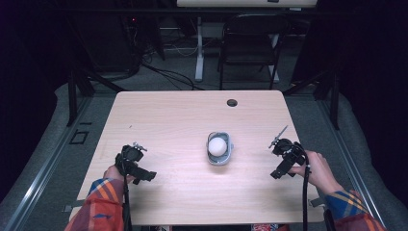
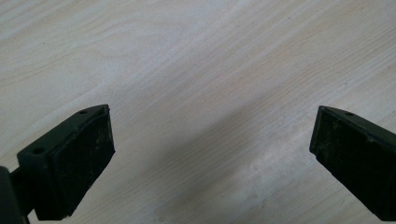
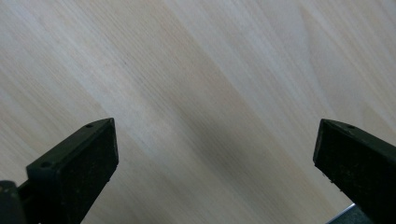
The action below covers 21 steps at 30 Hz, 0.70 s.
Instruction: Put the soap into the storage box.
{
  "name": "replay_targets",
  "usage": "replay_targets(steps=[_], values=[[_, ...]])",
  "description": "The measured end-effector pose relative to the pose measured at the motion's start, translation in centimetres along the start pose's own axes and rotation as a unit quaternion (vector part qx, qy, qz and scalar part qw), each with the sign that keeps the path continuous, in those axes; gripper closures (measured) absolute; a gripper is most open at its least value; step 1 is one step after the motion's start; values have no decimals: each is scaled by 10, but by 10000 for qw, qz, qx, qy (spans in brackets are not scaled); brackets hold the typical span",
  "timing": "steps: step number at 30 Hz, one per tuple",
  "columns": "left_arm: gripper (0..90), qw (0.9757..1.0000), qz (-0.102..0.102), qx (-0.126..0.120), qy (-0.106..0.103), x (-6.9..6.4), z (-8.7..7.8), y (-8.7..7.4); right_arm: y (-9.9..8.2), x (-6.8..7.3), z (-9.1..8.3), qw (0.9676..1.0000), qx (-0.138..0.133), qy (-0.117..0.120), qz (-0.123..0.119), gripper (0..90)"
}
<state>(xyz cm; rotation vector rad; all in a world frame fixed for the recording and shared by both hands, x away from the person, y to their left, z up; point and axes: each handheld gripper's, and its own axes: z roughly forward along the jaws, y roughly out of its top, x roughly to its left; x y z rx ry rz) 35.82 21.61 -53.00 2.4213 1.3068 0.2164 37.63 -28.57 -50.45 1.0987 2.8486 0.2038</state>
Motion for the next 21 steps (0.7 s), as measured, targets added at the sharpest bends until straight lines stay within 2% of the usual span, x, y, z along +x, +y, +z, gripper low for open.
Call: replay_targets(steps=[2, 3, 4, 6, 7, 8, 9, 10, 13, 15, 19, 20, 21], values=[[0, 10000, 2, -7, 2, 0, 0, 0, -3, 1, 3, 9999, -99, 18, 72, 0], [0, 10000, -6, -12, 3, 0, 0, 0, -7, -1, 5, 10000, 77, 3, -15, 0], [0, 10000, -2, -11, 4, 0, 0, 0, -10, 0, 8, 9999, -25, 12, 102, 0], [0, 10000, 5, -16, 2, 0, 0, 0, -13, 0, 10, 9999, -49, -2, 110, 0], [0, 10000, 8, -12, -2, 0, 0, 0, -15, 0, 11, 10000, 39, -23, 39, 0], [0, 10000, 0, -15, -2, 0, 0, 0, -17, 0, 14, 10000, -8, -21, 79, 0], [0, 10000, 9, -14, -11, 0, 0, 0, -20, 0, 16, 9999, 109, -68, 39, 0], [0, 10000, 15, -14, -18, 0, 0, 0, -20, 0, 19, 9999, 161, 16, 26, 0], [0, 10000, 34, -12, -18, 0, 1, 0, -21, 2, 27, 9998, 181, 24, 74, 0], [0, 10000, 43, -15, -22, 0, 1, 0, -19, 2, 28, 9996, 294, -27, -41, 0], [0, 10000, 43, -4, -20, 0, 1, 1, -19, 3, 29, 9996, 213, -177, -74, 0], [0, 10000, 38, -7, -19, 0, 1, 1, -18, 0, 27, 9991, 355, -172, -184, 0], [0, 10000, 38, -7, -19, 0, 1, 1, -18, 0, 26, 9990, 367, -189, -166, 0]])
